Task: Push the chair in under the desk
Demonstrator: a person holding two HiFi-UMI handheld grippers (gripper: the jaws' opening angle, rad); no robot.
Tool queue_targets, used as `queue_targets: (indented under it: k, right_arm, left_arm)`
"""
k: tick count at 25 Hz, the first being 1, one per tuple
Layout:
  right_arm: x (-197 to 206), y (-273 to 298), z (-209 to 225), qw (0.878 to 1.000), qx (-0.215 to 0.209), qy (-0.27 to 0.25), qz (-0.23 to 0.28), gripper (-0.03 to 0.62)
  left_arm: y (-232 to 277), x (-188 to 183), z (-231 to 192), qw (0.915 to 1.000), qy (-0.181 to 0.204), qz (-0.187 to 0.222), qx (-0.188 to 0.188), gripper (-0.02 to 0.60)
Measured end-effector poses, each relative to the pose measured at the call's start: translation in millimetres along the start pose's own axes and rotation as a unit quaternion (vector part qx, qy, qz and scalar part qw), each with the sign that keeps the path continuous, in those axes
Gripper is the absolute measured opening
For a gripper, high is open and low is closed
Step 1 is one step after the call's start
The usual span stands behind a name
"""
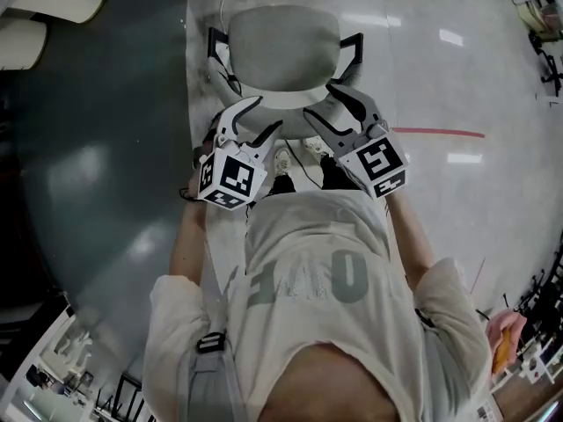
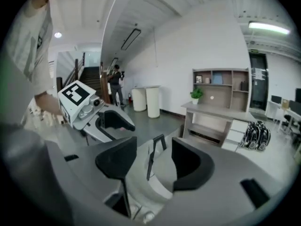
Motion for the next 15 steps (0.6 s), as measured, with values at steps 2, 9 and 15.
queue_targets:
  k: [2, 9, 15]
  right_arm:
    - [26.3, 9.3, -10.3, 0.997, -0.024, -0.038, -0.059, 0.222]
    - [108.1, 32.1, -26.2, 0.966, -0.070, -0.137, -0.208, 0.222]
    - [143.5, 46.3, -28.8, 0.938, -0.101, -0.179, -0.279, 0.222]
  left_arm:
    - [10.2, 19.6, 22.8, 0.9950, 0.058, -0.048, 0.066, 0.230]
    - [37.7, 57.9, 48.9, 0.9706, 0.127, -0.139, 0.151, 0.230]
    - [49.8, 63.5, 61.2, 0.9527, 0.148, -0.169, 0.204, 0.230]
Point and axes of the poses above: the fingertips, and each gripper's own axes: y forward along the fingers, z to its right, x out of its underside, the point moved 5 cm from there along -y, backward along the fingers, and after that the axes turned 10 degrees about y, right-handed, at the moved point
